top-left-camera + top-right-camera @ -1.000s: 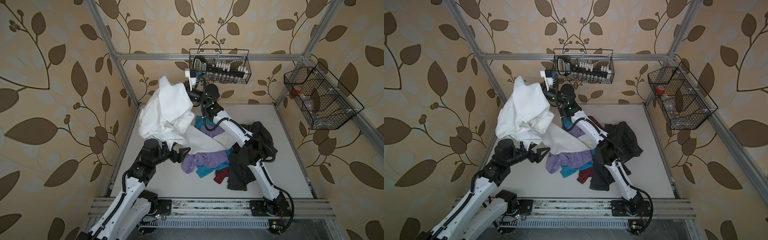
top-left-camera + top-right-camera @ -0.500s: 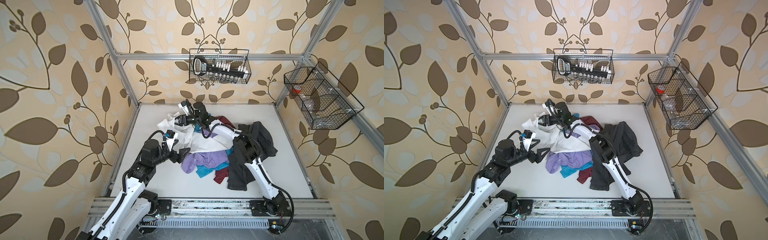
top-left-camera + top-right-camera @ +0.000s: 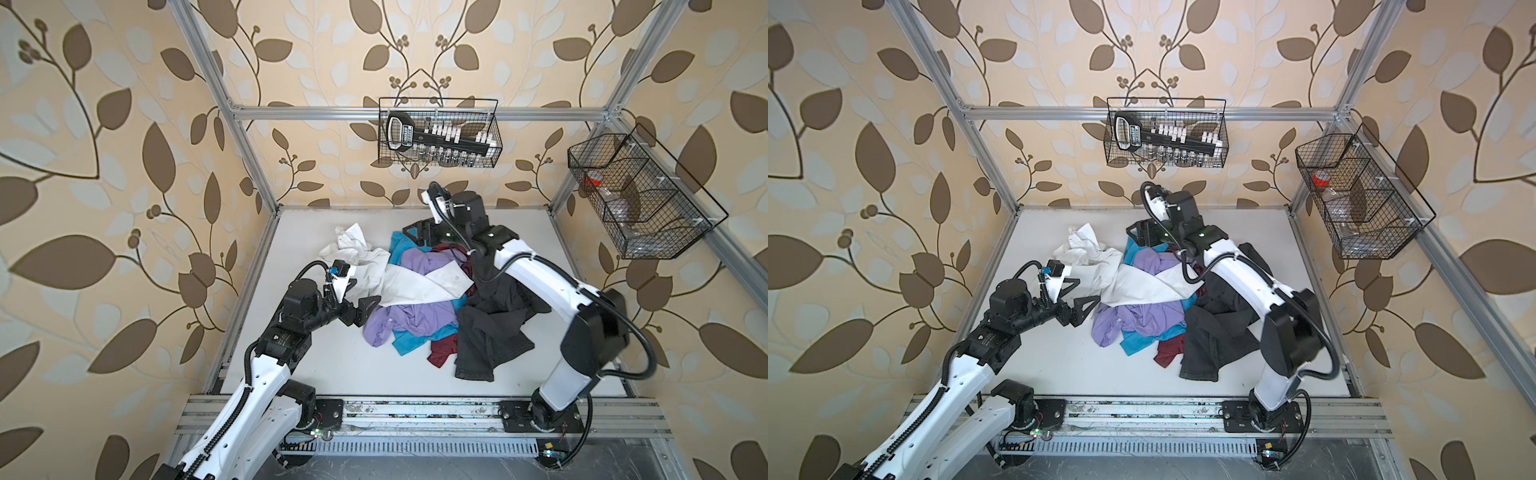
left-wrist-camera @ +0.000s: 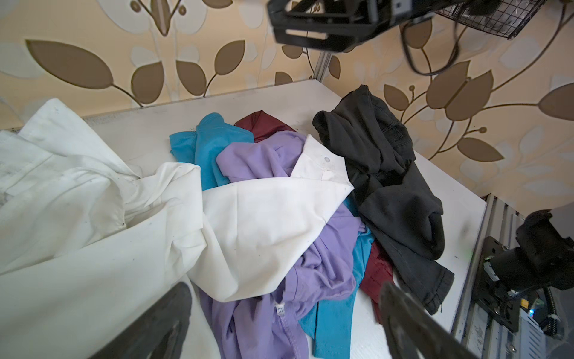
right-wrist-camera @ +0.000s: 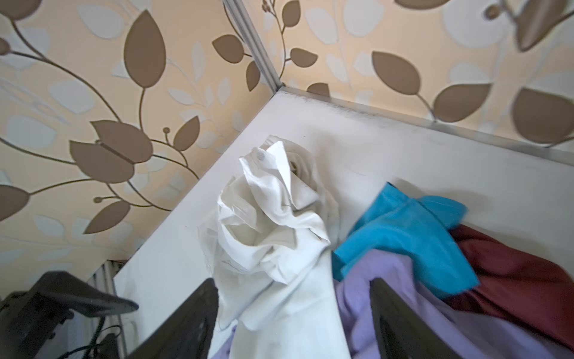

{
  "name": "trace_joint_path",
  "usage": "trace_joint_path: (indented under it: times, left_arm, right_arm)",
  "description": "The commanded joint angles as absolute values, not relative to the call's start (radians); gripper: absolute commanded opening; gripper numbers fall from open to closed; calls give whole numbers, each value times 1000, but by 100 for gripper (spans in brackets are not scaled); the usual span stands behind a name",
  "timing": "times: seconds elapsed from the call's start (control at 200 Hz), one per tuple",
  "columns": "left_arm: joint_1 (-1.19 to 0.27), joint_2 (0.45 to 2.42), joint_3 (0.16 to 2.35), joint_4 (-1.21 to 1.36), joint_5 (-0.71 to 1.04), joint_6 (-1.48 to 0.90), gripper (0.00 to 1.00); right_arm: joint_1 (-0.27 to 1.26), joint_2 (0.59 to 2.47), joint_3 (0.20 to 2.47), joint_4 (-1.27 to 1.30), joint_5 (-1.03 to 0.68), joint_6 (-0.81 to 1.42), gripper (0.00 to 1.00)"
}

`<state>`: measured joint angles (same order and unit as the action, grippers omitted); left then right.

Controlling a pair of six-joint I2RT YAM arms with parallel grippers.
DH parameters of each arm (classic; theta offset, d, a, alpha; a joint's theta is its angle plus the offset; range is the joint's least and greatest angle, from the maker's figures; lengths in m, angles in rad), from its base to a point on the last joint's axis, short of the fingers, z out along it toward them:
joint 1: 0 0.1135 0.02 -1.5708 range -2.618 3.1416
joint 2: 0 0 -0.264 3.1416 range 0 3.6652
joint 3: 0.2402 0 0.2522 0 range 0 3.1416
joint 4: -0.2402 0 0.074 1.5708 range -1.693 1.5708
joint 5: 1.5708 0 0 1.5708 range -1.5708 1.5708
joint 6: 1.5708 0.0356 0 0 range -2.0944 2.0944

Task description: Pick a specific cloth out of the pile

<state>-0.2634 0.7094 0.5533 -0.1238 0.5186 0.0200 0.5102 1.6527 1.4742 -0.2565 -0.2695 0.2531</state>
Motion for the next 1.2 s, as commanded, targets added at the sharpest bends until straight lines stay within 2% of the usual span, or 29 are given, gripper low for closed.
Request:
trace_joint_path:
  times: [0.0,0.155,0.325,0.46,0.715,0.88,1.105,1.165,1.195]
  left_arm:
    - [-275,709,557,-91,542,32,94]
    - [-275,719,563,-96,546,29,94]
    - [-275,721,562,-97,545,30,94]
    - [-275,724,563,-97,543,29,95]
    - [-275,727,563,-97,543,31,95]
    - [-275,729,563,-98,545,32,95]
    - [-275,727,562,-97,546,32,95]
    - [-275,727,563,-97,546,32,95]
    - [-275,727,562,-96,546,31,95]
  right_arm:
    - [518,1646,1320,-443,-145,188,77]
    - [501,1602,1188,-461,-177,183,78]
    - [482,1619,1141,-459,-212,167,91]
    - [471,1648,1123,-437,-286,160,90]
    - [474,1660,1087,-394,-417,183,61]
    - [477,1661,1071,-388,-454,180,48]
    - [484,1669,1078,-388,-477,180,9]
    - [486,1668,1079,-387,-480,182,0]
    - [485,1667,1080,-387,-480,181,0]
